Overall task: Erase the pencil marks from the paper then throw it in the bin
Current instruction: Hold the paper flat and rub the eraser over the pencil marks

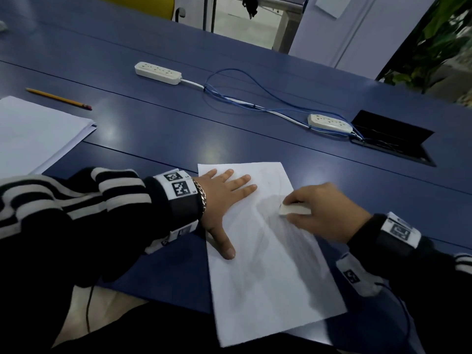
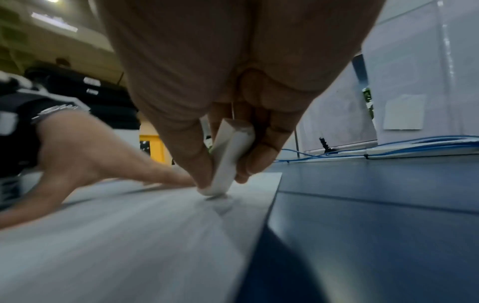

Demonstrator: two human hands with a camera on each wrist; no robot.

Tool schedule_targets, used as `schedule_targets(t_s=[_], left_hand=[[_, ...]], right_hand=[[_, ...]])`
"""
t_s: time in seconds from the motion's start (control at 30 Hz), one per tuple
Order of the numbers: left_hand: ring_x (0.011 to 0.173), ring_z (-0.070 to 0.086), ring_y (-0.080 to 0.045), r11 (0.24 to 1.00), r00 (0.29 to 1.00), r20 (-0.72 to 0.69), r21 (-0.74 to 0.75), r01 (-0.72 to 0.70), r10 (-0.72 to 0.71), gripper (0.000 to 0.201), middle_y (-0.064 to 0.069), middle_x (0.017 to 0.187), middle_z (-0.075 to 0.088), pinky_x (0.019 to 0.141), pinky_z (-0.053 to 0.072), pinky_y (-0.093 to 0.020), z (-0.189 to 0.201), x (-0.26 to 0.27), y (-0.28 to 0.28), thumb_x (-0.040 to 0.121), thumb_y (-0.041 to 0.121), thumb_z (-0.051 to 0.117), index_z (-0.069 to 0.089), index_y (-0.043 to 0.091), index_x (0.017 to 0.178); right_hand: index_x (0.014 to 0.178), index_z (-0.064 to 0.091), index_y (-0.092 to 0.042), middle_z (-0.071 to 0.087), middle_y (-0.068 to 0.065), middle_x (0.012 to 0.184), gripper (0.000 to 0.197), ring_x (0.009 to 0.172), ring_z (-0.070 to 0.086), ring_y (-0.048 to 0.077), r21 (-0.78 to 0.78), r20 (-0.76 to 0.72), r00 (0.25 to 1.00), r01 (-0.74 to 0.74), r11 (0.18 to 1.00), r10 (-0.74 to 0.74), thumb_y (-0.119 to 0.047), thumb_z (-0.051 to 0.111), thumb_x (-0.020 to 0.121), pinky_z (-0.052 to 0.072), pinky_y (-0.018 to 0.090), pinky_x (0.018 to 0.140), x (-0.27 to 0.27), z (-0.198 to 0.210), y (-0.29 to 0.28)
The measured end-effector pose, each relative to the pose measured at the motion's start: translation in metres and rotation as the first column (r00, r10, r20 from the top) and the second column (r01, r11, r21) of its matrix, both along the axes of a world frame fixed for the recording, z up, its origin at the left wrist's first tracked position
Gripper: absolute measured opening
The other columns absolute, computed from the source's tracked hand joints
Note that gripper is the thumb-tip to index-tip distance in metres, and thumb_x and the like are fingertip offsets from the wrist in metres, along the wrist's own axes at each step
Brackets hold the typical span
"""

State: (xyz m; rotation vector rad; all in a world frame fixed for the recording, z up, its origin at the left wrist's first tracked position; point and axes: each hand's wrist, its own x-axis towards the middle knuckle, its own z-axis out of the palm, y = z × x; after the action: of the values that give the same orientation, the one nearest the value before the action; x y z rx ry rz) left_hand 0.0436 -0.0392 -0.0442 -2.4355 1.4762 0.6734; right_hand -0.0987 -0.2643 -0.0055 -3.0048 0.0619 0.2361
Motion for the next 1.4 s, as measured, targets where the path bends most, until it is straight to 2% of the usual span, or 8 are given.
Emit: schedule_targets(t_s=[0.17,0.4,0.6,0.77,0.97,1.1,1.3,1.4], left_hand=[[0.156,-0.029,-0.039,0.999,0.989,0.149,0.046,0.000,-0.007,0.166,-0.001,0.169,-0.036,0.126,-0.012,-0.061,0.020,0.034,-0.001,0.045,0.096,0.076,-0.028,0.039,0.161],[0.160,-0.023,-0.028,0.994,0.995,0.004,0.044,0.103,-0.103,0.147,0.003,0.172,-0.031,0.130,-0.004,-0.055,0.022,0.002,-0.014,0.066,0.091,0.069,-0.020,0.030,0.165],[0.162,-0.016,-0.026,0.994,1.000,0.000,-0.108,0.016,-0.016,0.132,0.001,0.175,-0.023,0.131,-0.002,-0.050,0.012,-0.002,-0.034,0.078,0.090,0.057,-0.010,0.020,0.168],[0.163,-0.005,-0.027,0.993,1.000,0.016,-0.115,0.027,-0.026,0.111,-0.002,0.177,-0.012,0.131,0.004,-0.051,0.011,0.011,-0.046,0.093,0.079,0.052,-0.002,0.021,0.170],[0.159,0.016,-0.031,0.991,0.988,0.154,-0.135,-0.005,0.026,0.091,-0.005,0.177,0.005,0.128,0.017,-0.047,0.000,-0.001,-0.021,0.098,0.082,0.016,0.003,0.028,0.170],[0.141,0.037,-0.029,0.994,0.960,0.273,-0.101,-0.032,0.059,0.119,-0.002,0.163,0.032,0.112,0.031,-0.045,0.007,-0.023,0.004,0.070,0.083,-0.021,0.013,0.024,0.168],[0.138,0.031,-0.026,0.998,0.980,0.199,-0.063,0.003,0.009,0.118,-0.003,0.148,0.034,0.115,0.029,-0.046,0.023,-0.079,0.027,0.072,0.088,-0.007,0.028,0.019,0.161],[0.146,0.024,-0.024,0.996,0.998,0.068,-0.088,0.024,-0.018,0.097,-0.002,0.155,0.025,0.121,0.025,-0.046,0.029,-0.095,0.042,0.088,0.091,0.019,0.034,0.024,0.158]], right_hand=[[0.110,0.071,-0.027,0.073,-0.011,0.105,0.029,0.096,0.066,0.013,0.020,0.026,0.998,-0.056,0.998,0.055,-0.040,0.068,0.085,0.053,0.031,0.087,-0.023,-0.008,-0.002],[0.106,0.070,-0.030,0.071,-0.015,0.100,0.029,0.089,0.063,0.007,0.027,-0.039,0.994,-0.100,0.995,0.101,-0.041,0.063,0.080,0.048,0.023,0.083,-0.020,0.003,0.001],[0.103,0.073,-0.031,0.070,-0.008,0.098,0.026,0.092,0.064,0.015,0.064,0.100,0.993,0.053,0.997,-0.059,-0.033,0.074,0.078,0.046,0.027,0.082,0.018,0.013,-0.018],[0.096,0.073,-0.024,0.073,-0.007,0.092,0.023,0.089,0.066,0.019,0.075,0.130,0.974,0.176,0.982,-0.185,-0.042,0.070,0.082,0.050,0.031,0.079,0.022,0.015,-0.021],[0.111,0.064,-0.028,0.065,-0.006,0.108,0.026,0.101,0.060,0.018,0.051,-0.015,1.000,0.002,0.999,-0.002,-0.044,0.059,0.090,0.048,0.033,0.088,-0.041,-0.006,0.039],[0.111,0.063,-0.024,0.064,-0.002,0.108,0.022,0.104,0.059,0.024,-0.002,0.027,0.990,0.136,0.991,-0.136,-0.035,0.060,0.092,0.047,0.036,0.087,-0.035,-0.011,0.008],[0.113,0.065,-0.025,0.065,-0.003,0.111,0.024,0.109,0.057,0.023,-0.092,-0.005,0.991,0.130,0.987,-0.131,-0.032,0.061,0.090,0.044,0.033,0.086,-0.014,-0.004,-0.021],[0.109,0.066,-0.029,0.065,-0.010,0.108,0.022,0.106,0.057,0.016,-0.085,-0.064,0.995,0.071,0.994,-0.077,-0.036,0.064,0.088,0.047,0.029,0.086,-0.023,0.002,-0.017]])
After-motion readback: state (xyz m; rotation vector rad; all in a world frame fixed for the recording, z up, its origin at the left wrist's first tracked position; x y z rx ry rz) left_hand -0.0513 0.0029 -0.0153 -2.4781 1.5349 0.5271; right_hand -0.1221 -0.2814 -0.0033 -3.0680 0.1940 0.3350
